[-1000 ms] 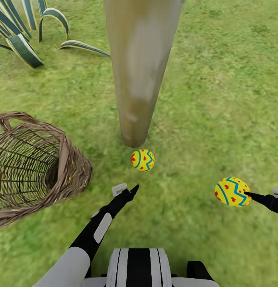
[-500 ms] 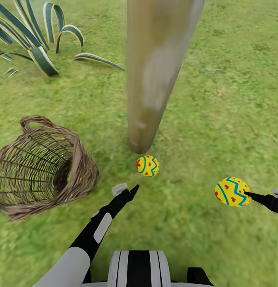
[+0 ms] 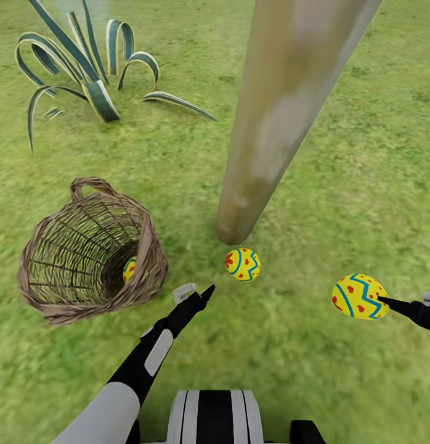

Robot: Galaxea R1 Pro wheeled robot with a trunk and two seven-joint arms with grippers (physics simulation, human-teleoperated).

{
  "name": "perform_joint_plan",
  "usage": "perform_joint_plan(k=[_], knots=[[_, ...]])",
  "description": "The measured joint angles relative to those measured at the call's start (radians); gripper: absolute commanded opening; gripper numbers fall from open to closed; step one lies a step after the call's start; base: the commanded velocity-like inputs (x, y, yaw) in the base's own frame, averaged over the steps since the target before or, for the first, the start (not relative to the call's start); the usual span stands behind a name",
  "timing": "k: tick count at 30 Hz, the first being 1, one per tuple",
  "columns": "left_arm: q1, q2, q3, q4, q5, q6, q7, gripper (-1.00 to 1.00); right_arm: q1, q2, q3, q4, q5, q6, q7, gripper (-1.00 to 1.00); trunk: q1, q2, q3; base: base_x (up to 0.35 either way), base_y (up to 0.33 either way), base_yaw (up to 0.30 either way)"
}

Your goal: Take the three Easter eggs out of the wicker basket on the lawn in the garden, then place them on the lawn next to a single tree (choose any tree) so that all three eggs are next to the same tree and none are left in the basket.

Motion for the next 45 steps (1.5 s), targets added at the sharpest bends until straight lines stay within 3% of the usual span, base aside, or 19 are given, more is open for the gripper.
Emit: perform_joint_plan(k=[8, 15, 30, 34, 35, 36, 37, 39, 41, 43, 45], knots=[[0.0, 0.0, 0.0, 0.0, 0.0, 0.0, 0.001, 1.0, 0.0, 0.0, 0.0, 0.0, 0.0, 0.0, 0.0, -1.0, 0.0, 0.0, 0.0, -0.021, -0.25, 0.004], [0.0, 0.0, 0.0, 0.0, 0.0, -0.001, 0.001, 1.0, -0.001, 0.0, 0.001, 0.0, 0.0, 0.0, 0.0, -1.0, 0.0, 0.0, 0.0, -0.062, -0.185, 0.225], [0.0, 0.0, -0.001, 0.009, 0.0, -0.001, 0.001, 1.0, 0.0, 0.0, -0.001, 0.005, -0.002, -0.003, -0.001, -1.0, 0.0, 0.0, 0.0, -0.001, -0.01, 0.249], [0.0, 0.0, 0.001, 0.024, -0.005, 0.029, -0.016, 1.0, 0.0, 0.0, 0.0, 0.069, -0.005, -0.009, -0.009, -1.0, 0.0, 0.0, 0.0, 0.0, 0.0, 0.011], [0.001, 0.003, 0.001, 0.025, -0.006, 0.062, -0.075, 1.0, 0.0, 0.001, -0.002, 0.074, -0.006, -0.01, -0.012, -1.0, 0.0, 0.0, 0.0, 0.0, 0.0, 0.001], [0.002, 0.023, 0.002, 0.027, -0.006, 0.09, -0.157, 1.0, 0.0, 0.001, -0.006, 0.075, -0.006, -0.01, -0.012, -1.0, 0.0, 0.0, 0.0, 0.0, 0.0, 0.0], [0.004, 0.056, 0.004, 0.029, -0.006, 0.129, -0.283, 1.0, 0.0, 0.001, -0.011, 0.075, -0.006, -0.011, -0.013, -1.0, 0.0, 0.0, 0.0, 0.0, 0.0, 0.0], [0.025, 0.127, 0.005, 0.031, -0.005, 0.2, -0.449, 1.0, 0.0, 0.002, -0.014, 0.076, -0.006, -0.011, -0.037, -1.0, 0.0, 0.0, 0.0, 0.0, 0.0, 0.0], [0.046, 0.205, 0.008, 0.032, -0.005, 0.263, -0.622, 1.0, 0.0, 0.005, -0.014, 0.076, -0.006, -0.01, -0.111, -1.0, 0.0, 0.0, 0.0, 0.0, 0.0, 0.0], [0.087, 0.305, 0.007, 0.034, -0.004, 0.281, -0.81, 1.0, 0.0, 0.007, -0.015, 0.074, -0.007, -0.01, -0.164, -1.0, 0.0, 0.0, 0.0, 0.0, 0.0, 0.0], [0.127, 0.37, 0.008, 0.034, -0.002, 0.285, -0.957, 1.0, 0.0, 0.007, -0.017, 0.072, -0.007, -0.01, -0.175, -1.0, 0.0, 0.0, 0.0, 0.0, 0.0, 0.0]])
